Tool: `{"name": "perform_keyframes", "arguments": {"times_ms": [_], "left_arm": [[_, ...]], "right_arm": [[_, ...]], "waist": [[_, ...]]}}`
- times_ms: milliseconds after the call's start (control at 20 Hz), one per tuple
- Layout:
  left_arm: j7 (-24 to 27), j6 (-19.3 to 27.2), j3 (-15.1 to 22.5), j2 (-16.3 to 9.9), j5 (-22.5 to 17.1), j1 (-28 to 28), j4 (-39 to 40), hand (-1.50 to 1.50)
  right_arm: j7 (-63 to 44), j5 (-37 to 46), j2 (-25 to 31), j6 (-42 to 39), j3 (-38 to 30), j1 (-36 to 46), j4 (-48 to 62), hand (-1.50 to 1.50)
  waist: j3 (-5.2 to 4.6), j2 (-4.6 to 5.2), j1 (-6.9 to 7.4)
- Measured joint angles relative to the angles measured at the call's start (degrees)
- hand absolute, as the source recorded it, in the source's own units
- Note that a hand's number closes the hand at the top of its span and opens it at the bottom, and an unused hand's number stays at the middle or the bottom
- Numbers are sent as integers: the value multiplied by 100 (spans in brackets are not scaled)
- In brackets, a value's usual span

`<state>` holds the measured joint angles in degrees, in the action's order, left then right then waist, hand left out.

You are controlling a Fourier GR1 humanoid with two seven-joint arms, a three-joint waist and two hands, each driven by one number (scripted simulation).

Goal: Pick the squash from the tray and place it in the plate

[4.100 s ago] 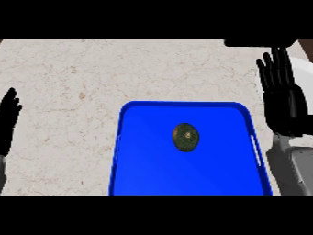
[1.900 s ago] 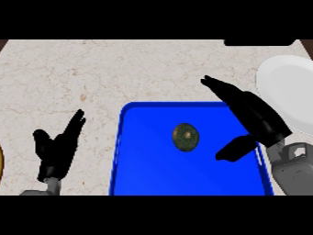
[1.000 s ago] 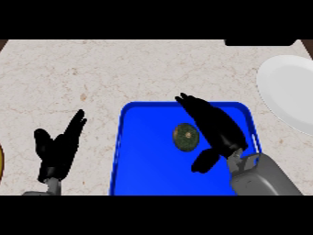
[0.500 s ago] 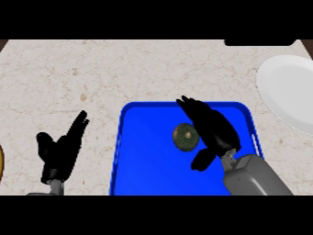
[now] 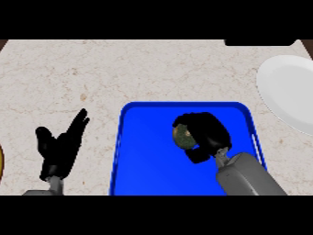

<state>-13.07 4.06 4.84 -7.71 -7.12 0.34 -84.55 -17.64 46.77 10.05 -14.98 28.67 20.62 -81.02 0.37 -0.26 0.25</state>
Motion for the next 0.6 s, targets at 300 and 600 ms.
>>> {"name": "perform_keyframes", "arguments": {"times_ms": [300, 600], "left_arm": [[35, -78, -64, 43, 36, 38, -15, 0], [137, -70, -105, 88, 125, 25, 90, 0]], "right_arm": [[394, 442, -110, 163, -161, 224, 359, 150], [-218, 936, -419, 542, -163, -173, 42, 150]], "waist": [[1, -11, 5], [-5, -36, -46]]}}
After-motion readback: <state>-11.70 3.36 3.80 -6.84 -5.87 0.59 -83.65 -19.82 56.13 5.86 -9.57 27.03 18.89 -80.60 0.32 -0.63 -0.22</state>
